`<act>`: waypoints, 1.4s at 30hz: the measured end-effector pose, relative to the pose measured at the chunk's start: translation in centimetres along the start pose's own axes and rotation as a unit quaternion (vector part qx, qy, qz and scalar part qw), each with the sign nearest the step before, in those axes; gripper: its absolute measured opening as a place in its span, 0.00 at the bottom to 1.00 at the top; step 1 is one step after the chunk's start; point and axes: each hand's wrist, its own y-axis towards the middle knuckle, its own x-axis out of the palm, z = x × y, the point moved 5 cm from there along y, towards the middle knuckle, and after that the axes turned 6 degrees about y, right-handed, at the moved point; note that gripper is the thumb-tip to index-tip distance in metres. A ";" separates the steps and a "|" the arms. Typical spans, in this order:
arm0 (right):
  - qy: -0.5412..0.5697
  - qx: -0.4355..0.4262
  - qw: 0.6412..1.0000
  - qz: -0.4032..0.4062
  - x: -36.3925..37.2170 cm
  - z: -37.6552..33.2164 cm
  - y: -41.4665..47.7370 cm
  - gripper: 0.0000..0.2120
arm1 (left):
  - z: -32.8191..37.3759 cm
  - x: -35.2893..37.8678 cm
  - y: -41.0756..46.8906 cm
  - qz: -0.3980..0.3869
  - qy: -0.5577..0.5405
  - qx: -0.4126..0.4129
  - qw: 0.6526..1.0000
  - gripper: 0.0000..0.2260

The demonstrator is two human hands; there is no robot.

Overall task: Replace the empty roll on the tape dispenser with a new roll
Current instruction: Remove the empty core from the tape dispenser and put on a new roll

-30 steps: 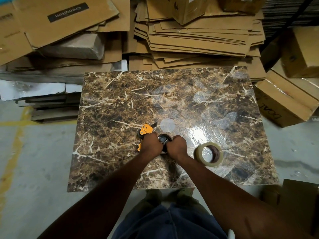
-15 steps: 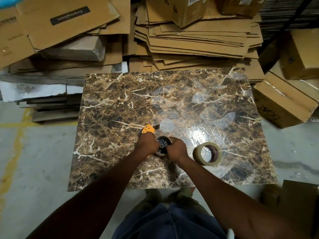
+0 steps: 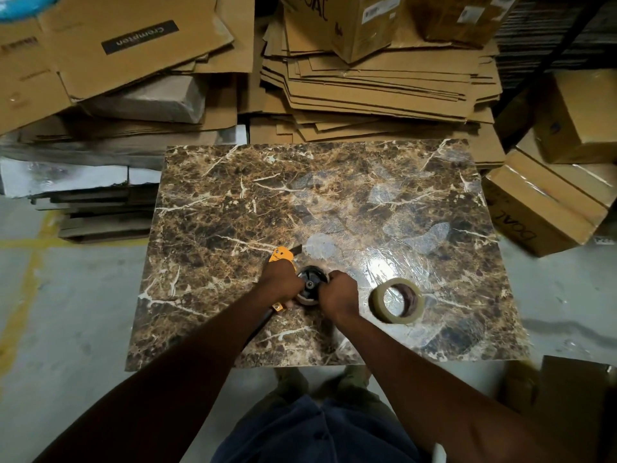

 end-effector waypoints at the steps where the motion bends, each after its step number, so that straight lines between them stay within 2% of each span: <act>1: -0.015 0.000 1.000 -0.003 0.1 -0.1 0.0 0.18 | -0.1 0.1 0.1 0.008 0.008 0.006 1.000 0.13; 4: -0.032 0.000 0.999 -0.017 0.5 -0.5 -0.1 0.05 | -0.6 0.4 0.2 0.023 0.022 0.013 0.999 0.12; 6: -0.030 0.007 0.999 -0.020 0.8 -0.3 0.0 0.08 | -0.5 0.3 0.0 0.034 0.041 0.019 0.998 0.09; 9: -0.035 0.011 0.999 -0.027 1.0 -0.4 0.0 0.09 | -0.2 0.2 -0.4 0.047 0.059 0.020 0.997 0.10; 15: -0.039 0.005 0.999 -0.027 1.3 -0.4 0.0 0.07 | -0.2 0.0 -0.7 0.052 0.040 0.007 0.998 0.11; 19: -0.027 0.001 0.999 -0.018 1.2 -0.4 0.0 0.08 | -0.2 -0.2 -1.3 0.081 0.025 -0.003 0.996 0.08; 21: -0.020 -0.008 1.000 -0.015 0.9 -0.3 -0.1 0.04 | -0.2 -0.3 -1.3 0.098 0.024 0.002 0.995 0.12; 24: -0.007 -0.013 1.000 -0.011 0.7 -0.1 -0.3 0.11 | -0.6 -0.3 -1.1 0.092 0.010 0.002 0.996 0.13; 26: -0.013 -0.014 1.000 -0.008 0.7 -0.2 -0.4 0.06 | -0.8 -0.2 -0.9 0.091 0.003 -0.006 0.996 0.11; 35: -0.030 -0.028 0.999 0.003 1.3 -0.5 -0.6 0.08 | -0.1 -0.6 -1.5 0.135 0.061 0.002 0.989 0.18; 39: -0.024 -0.028 0.999 0.012 1.2 -0.5 -0.8 0.08 | 0.3 -0.6 -2.0 0.153 0.081 0.018 0.985 0.16; 42: -0.005 -0.026 0.999 0.022 0.7 -0.8 -1.0 0.06 | 0.7 -0.7 -2.6 0.173 0.071 0.029 0.982 0.10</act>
